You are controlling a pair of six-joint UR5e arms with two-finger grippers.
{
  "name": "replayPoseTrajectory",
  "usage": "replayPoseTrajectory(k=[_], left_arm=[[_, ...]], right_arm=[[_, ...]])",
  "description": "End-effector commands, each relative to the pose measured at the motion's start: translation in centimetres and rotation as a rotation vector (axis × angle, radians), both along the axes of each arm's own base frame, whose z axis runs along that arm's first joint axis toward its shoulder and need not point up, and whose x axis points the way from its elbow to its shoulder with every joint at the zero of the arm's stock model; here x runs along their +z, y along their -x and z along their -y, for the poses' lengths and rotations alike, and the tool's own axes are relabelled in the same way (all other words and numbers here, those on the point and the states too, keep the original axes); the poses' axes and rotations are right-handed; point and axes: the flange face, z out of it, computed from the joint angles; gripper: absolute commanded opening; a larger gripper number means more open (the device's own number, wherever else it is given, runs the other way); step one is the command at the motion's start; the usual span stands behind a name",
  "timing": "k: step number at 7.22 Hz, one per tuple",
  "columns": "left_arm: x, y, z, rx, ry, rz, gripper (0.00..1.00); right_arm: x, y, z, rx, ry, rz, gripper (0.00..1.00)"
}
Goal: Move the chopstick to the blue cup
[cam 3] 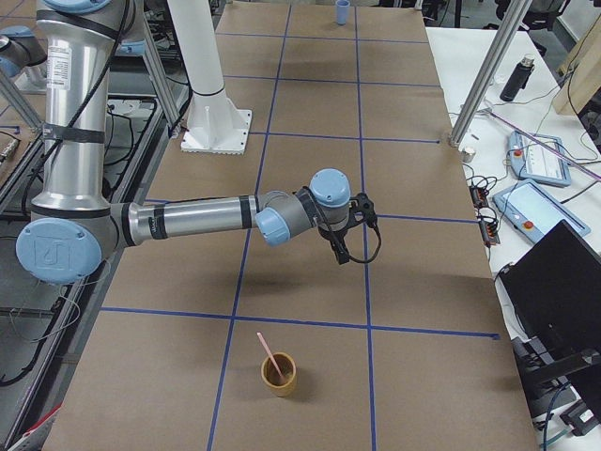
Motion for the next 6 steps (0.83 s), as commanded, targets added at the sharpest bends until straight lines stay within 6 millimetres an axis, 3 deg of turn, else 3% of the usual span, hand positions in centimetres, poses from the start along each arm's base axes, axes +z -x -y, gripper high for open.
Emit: replayPoseTrajectory(k=[1,2,4,5,6], left_arm=[[3.5,4.9,0.6,-0.074,0.056,-0.006,0.98],[4.3,5.2,1.7,-0.128,0.127,-0.015,0.98],[2.9,4.9,2.4,-0.251,0.192,-0.041,0.98],[2.8,2.5,2.6,-0.268,0.168,-0.045,0.98],[3.8,-1.0,1.4,-0.253,0.153,-0.035,0.98]], right_arm=[[-0.3,0.4,0.2,0.011,0.018,0.004,1.00],[-0.3,0.7,0.2,0.007,0.020,0.003,1.00],[-0.7,1.1,0.1,0.012,0.036,0.012,1.00],[-0.7,1.2,0.1,0.011,0.037,0.011,1.00],[-0.5,1.6,0.0,0.003,0.040,0.012,1.00]])
